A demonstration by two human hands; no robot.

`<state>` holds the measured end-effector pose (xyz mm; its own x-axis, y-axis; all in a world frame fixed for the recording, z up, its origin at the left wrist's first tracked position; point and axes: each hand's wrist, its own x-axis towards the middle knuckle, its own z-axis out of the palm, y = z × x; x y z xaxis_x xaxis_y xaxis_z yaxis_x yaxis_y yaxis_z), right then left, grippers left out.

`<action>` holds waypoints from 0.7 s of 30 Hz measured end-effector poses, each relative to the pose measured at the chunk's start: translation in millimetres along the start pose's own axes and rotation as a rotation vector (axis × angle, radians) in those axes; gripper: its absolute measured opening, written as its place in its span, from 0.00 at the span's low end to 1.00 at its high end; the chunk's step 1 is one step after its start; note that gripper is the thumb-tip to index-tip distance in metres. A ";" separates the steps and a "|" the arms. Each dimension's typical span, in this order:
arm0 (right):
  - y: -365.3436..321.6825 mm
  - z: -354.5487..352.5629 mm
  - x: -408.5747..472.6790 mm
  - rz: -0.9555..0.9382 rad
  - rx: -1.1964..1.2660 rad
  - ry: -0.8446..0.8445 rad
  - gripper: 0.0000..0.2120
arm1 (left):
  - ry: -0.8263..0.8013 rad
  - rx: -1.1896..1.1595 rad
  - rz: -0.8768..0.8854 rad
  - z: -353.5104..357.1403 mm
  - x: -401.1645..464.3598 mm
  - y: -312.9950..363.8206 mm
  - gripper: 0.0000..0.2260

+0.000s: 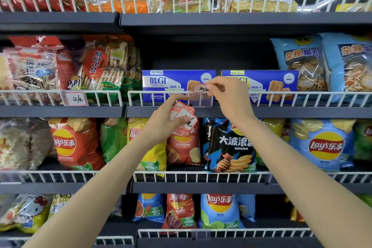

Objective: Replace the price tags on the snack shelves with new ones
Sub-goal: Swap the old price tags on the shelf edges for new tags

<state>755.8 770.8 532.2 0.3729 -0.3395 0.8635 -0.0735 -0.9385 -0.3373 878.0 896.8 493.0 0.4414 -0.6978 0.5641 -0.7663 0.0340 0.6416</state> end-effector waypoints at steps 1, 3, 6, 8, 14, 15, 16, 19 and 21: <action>0.3 1.5 1.2 -0.012 -0.038 -0.015 0.10 | -0.025 -0.004 -0.001 -3.3 0.8 0.1 0.19; 1.9 5.0 3.2 -0.030 -0.104 -0.030 0.09 | -0.053 0.003 0.010 -8.2 3.5 -0.1 0.18; 3.4 9.0 3.0 -0.040 -0.192 -0.055 0.10 | -0.065 0.020 0.024 -11.7 4.3 0.2 0.18; 4.0 10.2 1.6 -0.047 -0.234 -0.056 0.10 | -0.071 0.012 0.020 -11.6 3.9 -0.7 0.18; -0.1 8.7 -3.2 -0.170 -0.462 -0.086 0.09 | -0.065 0.012 0.025 -11.3 5.2 -1.2 0.19; -0.3 8.3 -3.9 -0.195 -0.489 -0.101 0.10 | -0.063 0.013 0.026 -11.1 5.2 -0.7 0.19; -0.2 8.1 -4.2 -0.208 -0.503 -0.109 0.10 | -0.060 0.017 0.028 -11.0 5.2 -0.5 0.19; -0.2 7.2 -5.7 -0.206 -0.506 -0.110 0.11 | -0.055 0.014 0.029 -11.0 5.1 -0.3 0.19; 0.2 7.2 -6.6 -0.197 -0.506 -0.106 0.10 | -0.055 0.015 0.030 -11.3 4.8 0.2 0.19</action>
<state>760.0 773.3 523.7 0.5140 -0.1708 0.8406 -0.4184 -0.9054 0.0719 885.3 901.5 501.7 0.3923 -0.7350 0.5531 -0.7859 0.0447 0.6167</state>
